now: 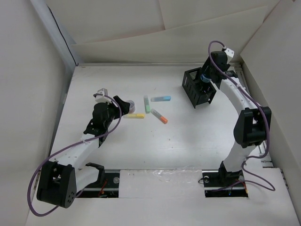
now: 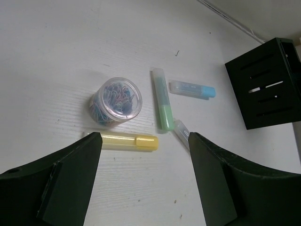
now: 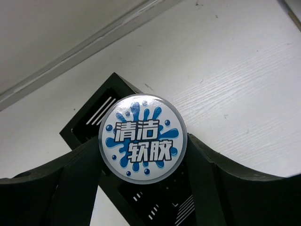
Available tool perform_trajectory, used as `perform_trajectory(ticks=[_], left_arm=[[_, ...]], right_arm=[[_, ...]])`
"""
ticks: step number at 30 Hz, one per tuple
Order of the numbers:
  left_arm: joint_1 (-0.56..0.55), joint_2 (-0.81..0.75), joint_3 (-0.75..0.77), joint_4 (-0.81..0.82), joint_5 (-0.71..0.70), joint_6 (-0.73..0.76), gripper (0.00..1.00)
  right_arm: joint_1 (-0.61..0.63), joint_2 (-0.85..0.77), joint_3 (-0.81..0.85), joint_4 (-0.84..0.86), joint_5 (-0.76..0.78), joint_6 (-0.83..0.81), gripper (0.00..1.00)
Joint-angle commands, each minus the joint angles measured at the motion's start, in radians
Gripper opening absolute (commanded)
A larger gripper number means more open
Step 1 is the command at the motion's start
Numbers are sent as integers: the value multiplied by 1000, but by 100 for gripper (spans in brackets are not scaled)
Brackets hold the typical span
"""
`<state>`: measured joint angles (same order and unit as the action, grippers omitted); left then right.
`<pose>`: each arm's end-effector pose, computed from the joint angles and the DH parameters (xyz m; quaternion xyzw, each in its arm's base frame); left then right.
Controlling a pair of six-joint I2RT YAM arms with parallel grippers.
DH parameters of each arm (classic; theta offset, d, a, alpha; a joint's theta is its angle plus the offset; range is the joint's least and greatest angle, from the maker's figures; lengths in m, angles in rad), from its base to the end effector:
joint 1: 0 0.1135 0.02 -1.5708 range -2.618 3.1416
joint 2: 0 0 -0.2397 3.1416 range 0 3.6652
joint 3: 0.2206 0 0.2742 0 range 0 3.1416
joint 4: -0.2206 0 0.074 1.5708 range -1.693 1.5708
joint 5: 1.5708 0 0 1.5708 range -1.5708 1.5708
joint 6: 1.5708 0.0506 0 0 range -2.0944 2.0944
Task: Sort the stationery into containers
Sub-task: Place the stationery in the storage box.
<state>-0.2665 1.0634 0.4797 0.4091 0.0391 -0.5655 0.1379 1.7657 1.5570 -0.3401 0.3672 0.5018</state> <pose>0.2720 -0.0763 0.2040 -0.1016 0.7592 -0.2734 0.5818 0.4423 0.0430 0.2887 0.2430 0.8273 0.0000 0.5065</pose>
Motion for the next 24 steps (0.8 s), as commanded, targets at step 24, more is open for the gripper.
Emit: perform_trajectory(ticks=[24], left_arm=[[4,13,65,0,-24,19,74]], right_arm=[[104,164,221,56,28,-46,51]])
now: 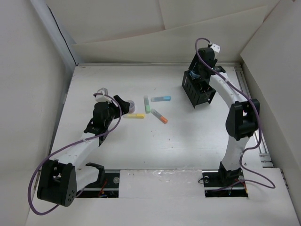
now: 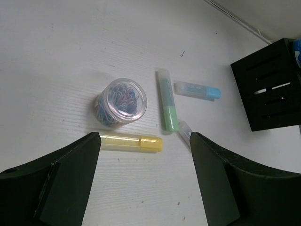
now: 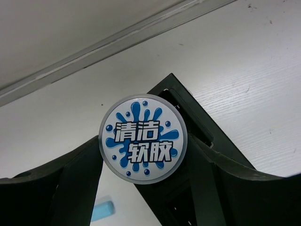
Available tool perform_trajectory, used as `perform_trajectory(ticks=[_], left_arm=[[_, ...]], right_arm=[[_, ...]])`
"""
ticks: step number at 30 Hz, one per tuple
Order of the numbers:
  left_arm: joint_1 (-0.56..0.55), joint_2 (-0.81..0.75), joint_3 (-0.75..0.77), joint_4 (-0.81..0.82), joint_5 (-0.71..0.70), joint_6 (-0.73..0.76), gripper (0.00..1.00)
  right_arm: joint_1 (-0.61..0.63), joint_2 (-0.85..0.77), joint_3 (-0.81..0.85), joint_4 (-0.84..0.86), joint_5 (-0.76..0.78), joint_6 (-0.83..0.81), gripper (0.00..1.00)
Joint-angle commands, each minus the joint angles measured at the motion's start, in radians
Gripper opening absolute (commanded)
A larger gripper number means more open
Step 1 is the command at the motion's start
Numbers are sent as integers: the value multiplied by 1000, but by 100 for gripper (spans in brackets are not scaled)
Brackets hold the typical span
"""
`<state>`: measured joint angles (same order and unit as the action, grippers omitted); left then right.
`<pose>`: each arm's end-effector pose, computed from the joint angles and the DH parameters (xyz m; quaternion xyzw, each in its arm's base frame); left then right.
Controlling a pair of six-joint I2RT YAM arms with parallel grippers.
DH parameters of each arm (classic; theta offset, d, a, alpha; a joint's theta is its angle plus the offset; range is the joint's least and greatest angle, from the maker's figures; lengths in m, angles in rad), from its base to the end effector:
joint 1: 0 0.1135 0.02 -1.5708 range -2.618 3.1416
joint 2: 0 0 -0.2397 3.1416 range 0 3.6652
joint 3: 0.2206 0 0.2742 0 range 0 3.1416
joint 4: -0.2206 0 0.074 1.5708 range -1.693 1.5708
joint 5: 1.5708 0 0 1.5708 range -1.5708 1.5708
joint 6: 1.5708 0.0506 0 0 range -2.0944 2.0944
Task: Sort the stationery into containers
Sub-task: Place the stationery in the storage box.
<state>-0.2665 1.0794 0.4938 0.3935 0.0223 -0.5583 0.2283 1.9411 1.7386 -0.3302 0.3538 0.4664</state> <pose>0.2750 -0.0762 0.2032 -0.1052 0.7644 -0.2628 0.5792 0.4769 0.0928 0.2802 0.1882 0.8383 0.0225 0.5112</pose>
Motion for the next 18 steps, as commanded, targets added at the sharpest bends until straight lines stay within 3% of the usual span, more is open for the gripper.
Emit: perform_trajectory(ticks=[1,9,18], left_arm=[[4,-3,51,16,-7,12,74],[4,-3,51,16,-7,12,74],[4,17,51,7,-7,12,74]], right_arm=[[14,-11,39,46,51,-11,51],[14,-2,49,46,100,-20,53],[14,16,49,36,91,-20,78]])
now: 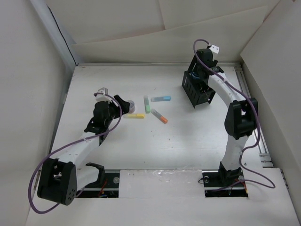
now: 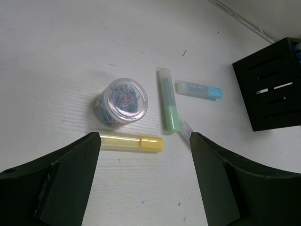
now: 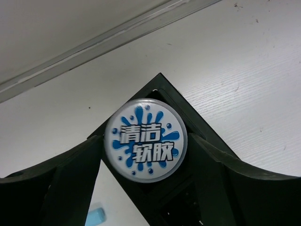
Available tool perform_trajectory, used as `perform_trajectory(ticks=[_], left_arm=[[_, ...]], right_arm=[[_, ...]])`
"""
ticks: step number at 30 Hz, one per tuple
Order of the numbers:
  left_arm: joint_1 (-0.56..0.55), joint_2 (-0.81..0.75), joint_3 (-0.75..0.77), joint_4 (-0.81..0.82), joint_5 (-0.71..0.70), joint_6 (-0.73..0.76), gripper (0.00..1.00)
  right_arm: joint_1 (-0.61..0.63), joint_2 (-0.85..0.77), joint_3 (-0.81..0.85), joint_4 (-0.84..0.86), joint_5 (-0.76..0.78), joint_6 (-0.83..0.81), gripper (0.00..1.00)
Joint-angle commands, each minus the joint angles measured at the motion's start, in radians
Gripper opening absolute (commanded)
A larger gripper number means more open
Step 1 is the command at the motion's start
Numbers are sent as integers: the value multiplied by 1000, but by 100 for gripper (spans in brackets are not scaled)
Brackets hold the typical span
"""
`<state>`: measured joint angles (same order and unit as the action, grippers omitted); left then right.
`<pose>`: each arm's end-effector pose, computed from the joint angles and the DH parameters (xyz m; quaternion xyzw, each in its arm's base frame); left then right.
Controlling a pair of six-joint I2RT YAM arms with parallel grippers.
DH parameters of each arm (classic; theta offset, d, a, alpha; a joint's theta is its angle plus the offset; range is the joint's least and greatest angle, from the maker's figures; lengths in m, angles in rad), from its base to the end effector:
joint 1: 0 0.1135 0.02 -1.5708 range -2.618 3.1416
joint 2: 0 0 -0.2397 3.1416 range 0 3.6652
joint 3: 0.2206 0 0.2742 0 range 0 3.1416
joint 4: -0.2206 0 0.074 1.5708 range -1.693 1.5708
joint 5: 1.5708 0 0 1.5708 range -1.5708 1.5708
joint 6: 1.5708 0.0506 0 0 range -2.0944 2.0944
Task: Sort the stationery into containers
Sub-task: Place the stationery in the storage box, then pick up the stationery from the center of the board.
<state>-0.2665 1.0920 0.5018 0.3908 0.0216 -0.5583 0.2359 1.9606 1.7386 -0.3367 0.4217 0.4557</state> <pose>0.2769 -0.0767 0.2025 -0.1057 0.7667 -0.2614 0.5767 0.4785 0.0937 0.2711 0.1946 0.8390 -0.0116 0.5080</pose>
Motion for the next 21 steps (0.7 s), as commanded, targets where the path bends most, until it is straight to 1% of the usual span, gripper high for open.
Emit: perform_trajectory(ticks=[1,3,6,7,9,11,12,13,14,15,16,17,19,20,21], left_arm=[[4,5,43,10,-6,12,74],[4,15,52,10,-6,12,74],[4,16,52,0,-15,12,74],[4,16,52,0,-15,12,74],[4,25,52,0,-15,12,74],[4,25,61,-10,-26,12,74],[4,38,61,-10,-35,12,74],[4,49,70,-10,-35,12,72],[4,49,70,-10,-35,12,71],[4,63,70,-10,-44,12,70],[4,74,70,-10,-45,12,69],[4,74,79,-20,-45,21,69],[-5,83,80,-20,-67,21,68],[-22,95,101,-42,-83,32,67],[-33,95,112,-56,-101,32,67]], right_arm=[[6,-3,49,42,23,-9,80],[6,-23,49,42,14,-9,85],[16,-35,38,42,14,-9,87],[16,-63,38,42,14,-9,88],[34,-86,27,42,14,-9,88],[45,-137,-13,53,5,1,83],[54,-155,-30,53,-13,1,78],[71,-178,-71,68,-24,1,71],[80,-227,-95,89,-34,14,39],[91,-253,-123,102,-52,32,24],[115,-282,-157,117,-63,32,14],[129,-343,-230,136,-63,58,0],[184,-403,-307,191,-63,69,0],[204,-432,-377,205,-63,81,0],[226,-481,-407,215,-49,98,1]])
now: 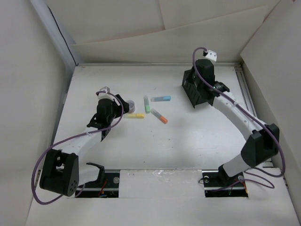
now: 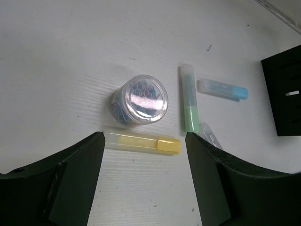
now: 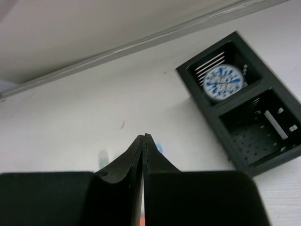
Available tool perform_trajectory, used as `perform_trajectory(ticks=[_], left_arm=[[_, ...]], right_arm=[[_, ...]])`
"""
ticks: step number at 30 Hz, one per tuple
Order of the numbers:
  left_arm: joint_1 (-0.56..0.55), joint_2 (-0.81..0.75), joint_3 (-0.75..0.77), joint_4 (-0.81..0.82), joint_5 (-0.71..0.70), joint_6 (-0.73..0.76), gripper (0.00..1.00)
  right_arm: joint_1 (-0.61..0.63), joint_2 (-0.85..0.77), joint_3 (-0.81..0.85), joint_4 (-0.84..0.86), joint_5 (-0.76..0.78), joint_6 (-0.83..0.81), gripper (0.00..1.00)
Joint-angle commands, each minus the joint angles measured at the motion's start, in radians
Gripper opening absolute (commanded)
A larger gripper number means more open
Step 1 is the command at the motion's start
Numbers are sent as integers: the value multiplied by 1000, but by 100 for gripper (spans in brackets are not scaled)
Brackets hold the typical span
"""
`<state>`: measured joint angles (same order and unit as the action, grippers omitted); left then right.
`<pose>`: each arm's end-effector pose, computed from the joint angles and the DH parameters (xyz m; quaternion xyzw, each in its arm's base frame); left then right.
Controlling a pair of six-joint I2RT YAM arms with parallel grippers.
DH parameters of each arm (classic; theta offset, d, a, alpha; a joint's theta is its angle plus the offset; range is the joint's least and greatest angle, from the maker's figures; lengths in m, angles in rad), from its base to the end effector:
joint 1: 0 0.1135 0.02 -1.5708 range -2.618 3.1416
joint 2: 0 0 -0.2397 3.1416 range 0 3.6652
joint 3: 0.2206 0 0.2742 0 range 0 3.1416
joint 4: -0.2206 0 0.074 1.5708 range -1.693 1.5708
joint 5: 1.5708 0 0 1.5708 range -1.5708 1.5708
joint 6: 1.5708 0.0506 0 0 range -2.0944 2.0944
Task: Sort the stationery into containers
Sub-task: Pick up the stationery from the center of the board.
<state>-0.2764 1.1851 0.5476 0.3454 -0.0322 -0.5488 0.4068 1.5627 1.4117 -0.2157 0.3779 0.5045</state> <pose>0.2889 -0.0803 0.1887 -0.1185 0.7936 -0.2274 0.5517 0.3789 0.1429 0.3289 0.1458 0.8033 0.1058 0.5676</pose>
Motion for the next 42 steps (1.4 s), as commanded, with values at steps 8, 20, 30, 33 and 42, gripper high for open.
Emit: perform_trajectory(ticks=[8,20,30,33,42], left_arm=[[-33,89,135,-106,-152,23,59],[-101,237,233,-138,-183,67,74],[-101,378,311,-175,-181,89,74],[-101,396,322,-175,-192,98,73],[-110,453,386,-194,-238,107,58]], right_arm=[[231,-294,-327,183,12,89,75],[291,-340,-444,240,29,89,88],[300,-331,-444,249,9,89,89],[309,-322,-444,249,9,78,89],[328,-280,-425,249,9,60,89]])
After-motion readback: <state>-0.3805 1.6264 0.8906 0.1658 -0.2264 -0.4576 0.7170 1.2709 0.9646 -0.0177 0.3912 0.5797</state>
